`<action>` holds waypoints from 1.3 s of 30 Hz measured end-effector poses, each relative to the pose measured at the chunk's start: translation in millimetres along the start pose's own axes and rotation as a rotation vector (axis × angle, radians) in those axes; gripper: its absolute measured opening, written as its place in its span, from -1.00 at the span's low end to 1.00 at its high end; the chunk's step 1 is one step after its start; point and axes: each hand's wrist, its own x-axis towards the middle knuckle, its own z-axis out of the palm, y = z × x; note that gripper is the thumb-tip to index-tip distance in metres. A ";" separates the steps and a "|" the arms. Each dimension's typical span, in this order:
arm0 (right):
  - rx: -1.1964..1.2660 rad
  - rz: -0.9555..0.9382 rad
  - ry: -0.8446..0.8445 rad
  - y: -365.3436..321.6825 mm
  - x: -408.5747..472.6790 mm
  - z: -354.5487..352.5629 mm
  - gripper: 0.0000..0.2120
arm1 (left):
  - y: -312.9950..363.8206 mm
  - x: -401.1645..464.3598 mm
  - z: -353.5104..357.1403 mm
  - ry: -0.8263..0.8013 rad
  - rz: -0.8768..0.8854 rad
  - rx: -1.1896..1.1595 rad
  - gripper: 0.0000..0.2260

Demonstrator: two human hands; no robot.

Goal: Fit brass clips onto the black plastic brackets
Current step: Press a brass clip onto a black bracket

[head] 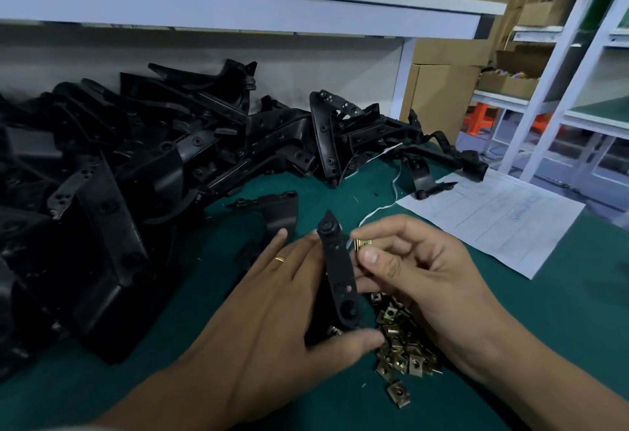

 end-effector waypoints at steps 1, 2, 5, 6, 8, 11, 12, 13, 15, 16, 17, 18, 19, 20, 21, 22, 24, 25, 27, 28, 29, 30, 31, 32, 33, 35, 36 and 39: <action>-0.005 0.015 -0.003 -0.6 -0.2 1.5 -0.81 | 0.8 -1.2 -2.2 0.018 -0.005 -0.052 -0.33; -0.013 0.030 -0.001 -0.8 -0.1 3.0 -0.80 | 1.2 -1.7 -3.3 0.035 -0.016 -0.080 -0.38; -0.029 0.061 0.056 0.3 1.1 6.1 -0.79 | 0.0 -0.5 1.2 0.100 -0.043 0.004 -0.49; -0.036 0.065 0.088 0.7 1.4 6.4 -0.78 | -1.2 0.4 3.3 0.133 -0.038 0.053 -0.49; -0.042 0.069 0.129 1.4 1.6 5.6 -0.78 | -4.4 1.5 6.6 0.170 -0.020 0.167 -0.45; -0.040 0.065 0.131 0.4 2.4 4.0 -0.79 | -7.1 1.6 9.3 0.154 0.006 0.314 -0.43; -0.035 0.059 0.126 -0.1 2.5 3.8 -0.79 | -7.2 1.6 10.3 0.151 0.016 0.336 -0.43; -0.031 0.053 0.117 -0.5 2.4 3.7 -0.80 | -7.1 1.3 11.2 0.150 0.023 0.347 -0.44; -0.042 0.040 0.076 -0.3 1.2 3.8 -0.81 | -7.1 1.0 11.7 0.151 0.024 0.366 -0.44; -0.057 0.035 0.053 0.3 0.3 4.3 -0.82 | -7.6 0.9 11.4 0.148 0.021 0.380 -0.43; -0.072 0.031 0.036 0.7 -0.6 5.2 -0.84 | -8.1 0.7 10.9 0.143 0.019 0.393 -0.41; -0.081 0.027 0.027 1.0 -1.4 6.3 -0.85 | -8.6 0.6 10.3 0.136 0.019 0.405 -0.40; -0.086 0.023 0.025 1.0 -1.8 7.4 -0.87 | -9.0 0.5 9.9 0.130 0.020 0.414 -0.39; -0.087 0.019 0.027 0.5 -2.2 8.6 -0.87 | -9.4 0.4 9.7 0.125 0.021 0.422 -0.39; -0.086 0.016 0.030 -0.1 -2.4 9.4 -0.87 | -9.5 0.4 9.6 0.120 0.022 0.431 -0.38; -0.087 0.013 0.033 -0.8 -2.4 9.8 -0.88 | -9.7 0.6 9.5 0.117 0.022 0.440 -0.38; -0.097 0.010 0.034 -1.6 -2.5 9.8 -0.88 | -9.6 0.7 9.5 0.115 0.018 0.453 -0.37; -0.100 0.008 0.031 -1.8 -2.4 9.6 -0.88 | -9.3 0.8 9.4 0.115 0.017 0.457 -0.36; -0.100 0.003 0.022 -1.7 -2.7 9.9 -0.88 | -8.7 0.7 8.5 0.112 0.025 0.461 -0.35; -0.099 0.004 0.017 -1.6 -3.0 9.8 -0.88 | -8.3 0.3 7.8 0.110 0.037 0.458 -0.34; -0.095 0.009 0.009 -1.8 -3.2 9.2 -0.88 | -8.0 0.0 7.1 0.107 0.056 0.450 -0.34; -0.087 0.022 -0.005 -2.7 -3.5 8.2 -0.89 | -7.4 -0.4 6.4 0.104 0.079 0.436 -0.33; -0.074 0.041 -0.025 -3.9 -3.7 6.6 -0.89 | -6.8 -0.9 5.7 0.101 0.104 0.414 -0.31; -0.062 0.064 -0.048 -5.4 -3.8 4.7 -0.88 | -6.1 -1.4 5.0 0.096 0.127 0.390 -0.28; -0.052 0.088 -0.070 -7.0 -3.8 3.4 -0.86 | -5.2 -1.8 4.3 0.090 0.147 0.368 -0.25; -0.035 0.117 -0.104 -9.2 -4.0 1.7 -0.85 | -2.6 -2.3 3.4 0.067 0.188 0.339 -0.21; -0.025 0.122 -0.117 -9.3 -4.3 1.7 -0.86 | -1.1 -2.6 2.9 0.050 0.207 0.329 -0.22; -0.014 0.110 -0.158 -8.4 -5.7 3.3 -0.84 | 2.3 -3.7 2.1 0.025 0.236 0.306 -0.32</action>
